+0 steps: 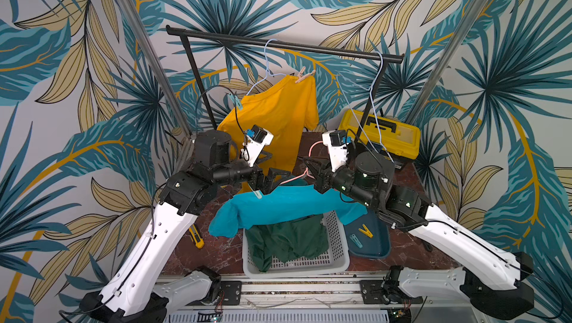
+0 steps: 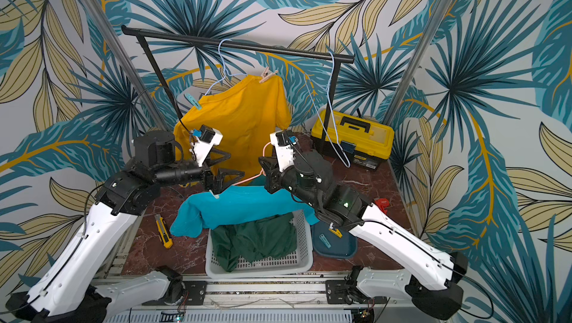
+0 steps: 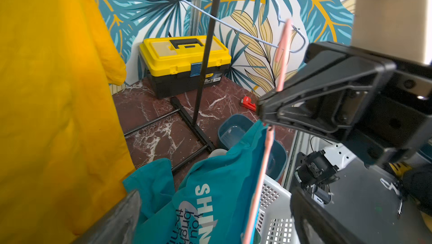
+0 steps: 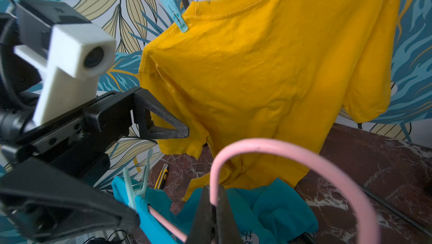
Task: Remove the clothespins securing t-shirts to the hanger
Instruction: Pick up the hanger from the clothes rail, then remove the clothespin from the hanger.
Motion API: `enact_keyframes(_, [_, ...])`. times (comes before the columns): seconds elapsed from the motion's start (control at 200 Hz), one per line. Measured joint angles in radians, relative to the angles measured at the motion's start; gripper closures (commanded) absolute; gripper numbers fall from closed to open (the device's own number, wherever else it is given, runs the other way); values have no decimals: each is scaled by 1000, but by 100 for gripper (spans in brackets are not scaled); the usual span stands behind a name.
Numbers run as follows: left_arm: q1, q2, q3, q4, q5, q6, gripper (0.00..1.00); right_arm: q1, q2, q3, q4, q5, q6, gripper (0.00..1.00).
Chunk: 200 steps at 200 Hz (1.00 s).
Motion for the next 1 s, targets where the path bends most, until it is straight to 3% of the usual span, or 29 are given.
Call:
enact_keyframes(0.225, [137,-3,-5,12,101,-97,1,0,-82,-50,45,15,-27,100])
enact_keyframes(0.486, [256,-63,-106,178,332,-264,0,0,-139,-97,47,31,-38,100])
enact_keyframes(0.681, [273,-81,-192,261,467,-323,0,0,-147,-103,47,34,-39,100])
enact_keyframes(1.001, [276,-147,-318,363,574,-392,3,-2,-158,-116,80,29,-55,100])
